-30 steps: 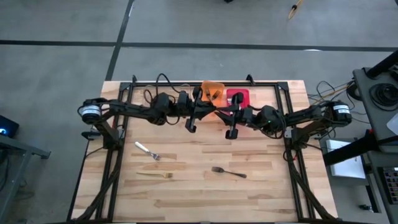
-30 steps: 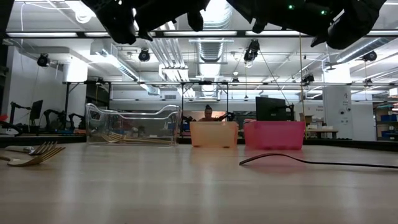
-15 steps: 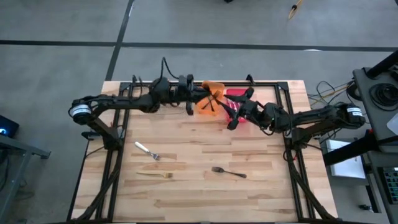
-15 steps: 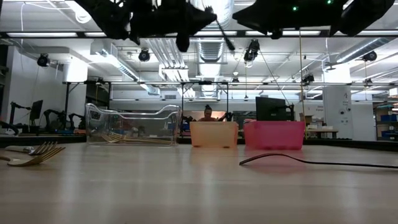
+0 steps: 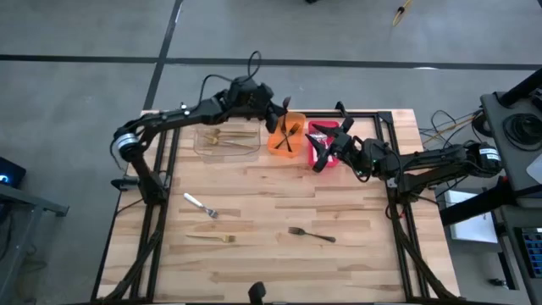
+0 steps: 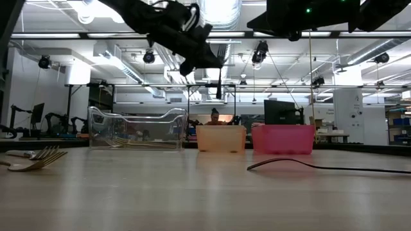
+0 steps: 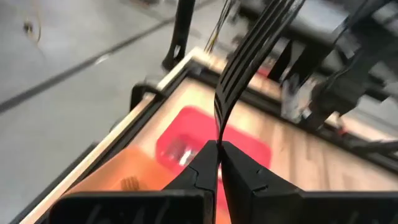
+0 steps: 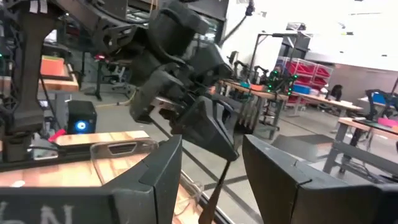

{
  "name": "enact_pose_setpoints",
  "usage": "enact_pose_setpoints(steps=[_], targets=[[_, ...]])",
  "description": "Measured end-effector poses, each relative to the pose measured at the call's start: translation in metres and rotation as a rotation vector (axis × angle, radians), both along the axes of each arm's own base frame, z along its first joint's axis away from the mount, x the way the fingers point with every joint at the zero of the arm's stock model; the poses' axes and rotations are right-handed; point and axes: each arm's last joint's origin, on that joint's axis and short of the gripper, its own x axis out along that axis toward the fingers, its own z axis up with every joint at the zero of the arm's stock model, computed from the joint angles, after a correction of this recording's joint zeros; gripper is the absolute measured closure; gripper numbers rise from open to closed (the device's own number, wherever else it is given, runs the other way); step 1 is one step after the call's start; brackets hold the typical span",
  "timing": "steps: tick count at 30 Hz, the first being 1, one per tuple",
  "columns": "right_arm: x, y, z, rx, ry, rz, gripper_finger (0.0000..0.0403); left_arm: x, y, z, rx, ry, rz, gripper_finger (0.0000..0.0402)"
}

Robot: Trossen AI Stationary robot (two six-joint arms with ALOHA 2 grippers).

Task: Sort silverware by color (type)
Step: Put the black fork into the orange bin

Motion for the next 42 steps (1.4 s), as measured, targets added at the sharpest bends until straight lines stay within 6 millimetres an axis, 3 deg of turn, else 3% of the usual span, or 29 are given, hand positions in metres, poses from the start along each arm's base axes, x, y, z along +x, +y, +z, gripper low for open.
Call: enact_pose_setpoints(steps=[6, 13, 23, 42], targets=[[0.0, 0.0, -0.001, -0.006, 0.015, -0.004, 0.0241, 0.021, 0.018, -0.009, -0.053, 0.136, -0.001, 0.0402], [0.0, -0.001, -0.003, -0.001, 0.033, -0.025, 0.0241, 0.037, 0.028, -0.033, -0.172, 0.207, 0.02, 0.0401], [0.0, -0.001, -0.004, 0.007, 0.042, -0.026, 0.0241, 0.037, 0.037, -0.05, -0.263, 0.241, 0.056, 0.0401], [0.0, -0.001, -0.004, 0.008, 0.046, -0.047, 0.0241, 0.047, 0.034, -0.076, -0.35, 0.285, 0.082, 0.0401]])
